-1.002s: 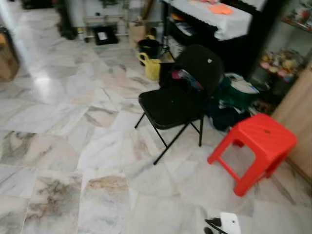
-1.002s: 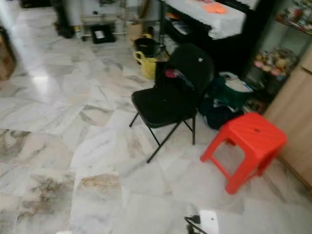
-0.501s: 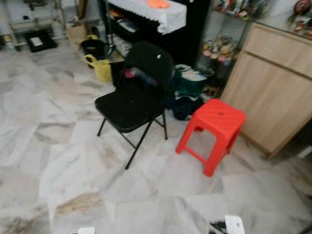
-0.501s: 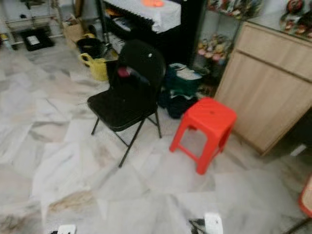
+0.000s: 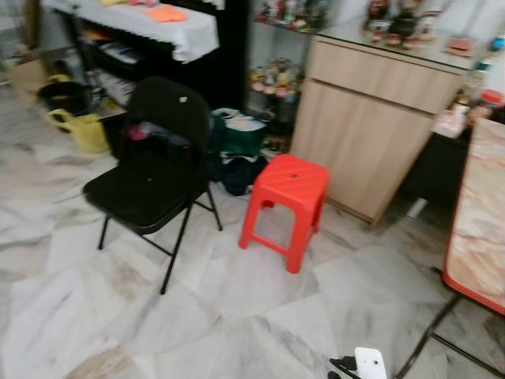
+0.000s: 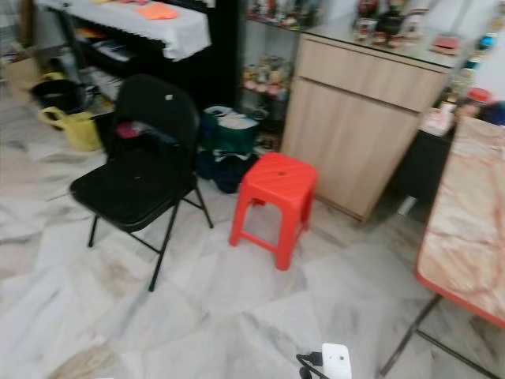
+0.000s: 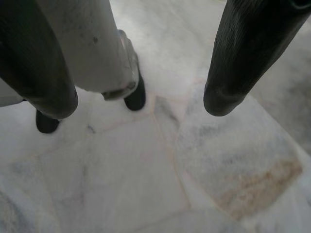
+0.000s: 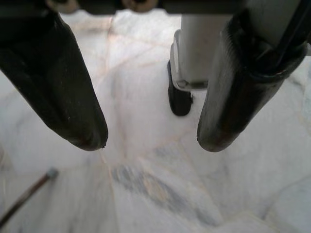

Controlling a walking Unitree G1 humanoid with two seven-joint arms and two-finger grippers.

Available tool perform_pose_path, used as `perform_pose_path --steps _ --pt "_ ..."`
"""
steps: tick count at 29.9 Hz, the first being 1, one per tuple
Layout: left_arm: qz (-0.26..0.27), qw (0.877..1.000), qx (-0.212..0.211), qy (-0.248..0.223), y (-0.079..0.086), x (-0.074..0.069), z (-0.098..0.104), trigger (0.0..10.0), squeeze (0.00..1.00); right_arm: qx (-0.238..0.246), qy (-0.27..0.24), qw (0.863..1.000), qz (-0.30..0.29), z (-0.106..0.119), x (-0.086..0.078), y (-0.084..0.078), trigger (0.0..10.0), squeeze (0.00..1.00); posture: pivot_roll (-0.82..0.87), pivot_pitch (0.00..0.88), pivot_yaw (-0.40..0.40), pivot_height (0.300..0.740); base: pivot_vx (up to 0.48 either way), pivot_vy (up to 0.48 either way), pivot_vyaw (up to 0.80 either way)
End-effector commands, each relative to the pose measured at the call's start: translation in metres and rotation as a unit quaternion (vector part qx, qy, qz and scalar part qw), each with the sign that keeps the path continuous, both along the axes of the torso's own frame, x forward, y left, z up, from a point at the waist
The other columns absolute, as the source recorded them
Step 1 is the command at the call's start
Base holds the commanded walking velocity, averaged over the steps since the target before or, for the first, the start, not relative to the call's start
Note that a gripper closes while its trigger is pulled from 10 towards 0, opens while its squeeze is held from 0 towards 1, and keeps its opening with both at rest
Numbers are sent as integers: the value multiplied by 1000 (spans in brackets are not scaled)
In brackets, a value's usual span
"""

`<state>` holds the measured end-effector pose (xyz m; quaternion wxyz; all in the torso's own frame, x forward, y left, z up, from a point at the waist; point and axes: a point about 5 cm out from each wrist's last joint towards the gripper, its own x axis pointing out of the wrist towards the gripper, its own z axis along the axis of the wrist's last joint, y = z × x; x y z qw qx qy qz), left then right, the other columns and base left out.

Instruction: Setting the table

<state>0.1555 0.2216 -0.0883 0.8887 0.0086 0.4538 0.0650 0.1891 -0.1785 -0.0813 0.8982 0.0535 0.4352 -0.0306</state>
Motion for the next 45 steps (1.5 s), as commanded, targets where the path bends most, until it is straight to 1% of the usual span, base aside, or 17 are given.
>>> perform_pose_path --steps 1,3,5,10,14,24,27,30,33,35,38,41,43,44,45 --pt "75 997 -20 5 39 -3 8 10000 0 36 11 999 -9 14 28 -3 10000 0 120 41 -37 740 0 0 -638" --pt "75 997 -20 5 37 -4 7 10000 0 33 9 999 -13 15 30 -6 10000 0 118 47 -38 740 0 0 -638" --pt "73 997 -22 8 31 -8 4 10000 0 31 10 999 -13 15 30 -6 10000 0 118 47 -38 740 0 0 -638" --pt "71 997 -26 9 23 -10 1 10000 0 30 9 999 -10 15 30 -6 10000 0 118 59 -44 740 0 0 -638" --pt "70 997 -26 2 33 -8 5 10000 0 26 10 1000 -7 15 30 -8 10000 0 114 66 -48 740 0 0 -636" --pt "66 998 -23 4 37 -8 6 10000 0 26 10 1000 -6 15 30 -9 10000 0 112 79 -52 740 0 0 -638" --pt "68 997 -22 2 41 -8 7 10000 0 29 6 999 -30 15 30 -9 10000 0 112 82 -48 740 0 0 -635" --pt "68 997 -21 1 43 -8 8 10000 0 28 6 999 -28 15 30 -9 10000 0 104 83 -46 740 0 0 -631" --pt "61 998 -20 1 27 -5 4 10000 0 32 -1 999 -33 16 30 -9 10000 0 105 82 -47 740 0 0 -602" --pt "61 998 -23 0 20 -4 3 10000 0 30 -3 999 -34 16 31 -10 10000 0 105 83 -49 740 0 0 0" --pt "55 998 -25 2 15 -2 2 10000 0 23 -12 999 -39 17 32 -11 10000 0 105 81 -51 740 0 0 0" --pt "50 999 -22 1 21 0 4 10000 0 27 -18 998 -56 18 32 -12 10000 0 99 76 -55 740 0 0 0" --pt "49 999 -14 -6 33 1 9 10000 0 28 -18 998 -58 17 32 -13 10000 0 97 74 -57 740 0 0 0" --pt "49 999 -14 -6 33 1 9 10000 0 28 -18 998 -58 17 32 -13 10000 0 97 74 -57 740 0 0 0" --pt "43 999 -8 -7 39 1 10 10000 0 27 -17 998 -57 17 32 -13 10000 0 95 72 -59 740 0 0 0"
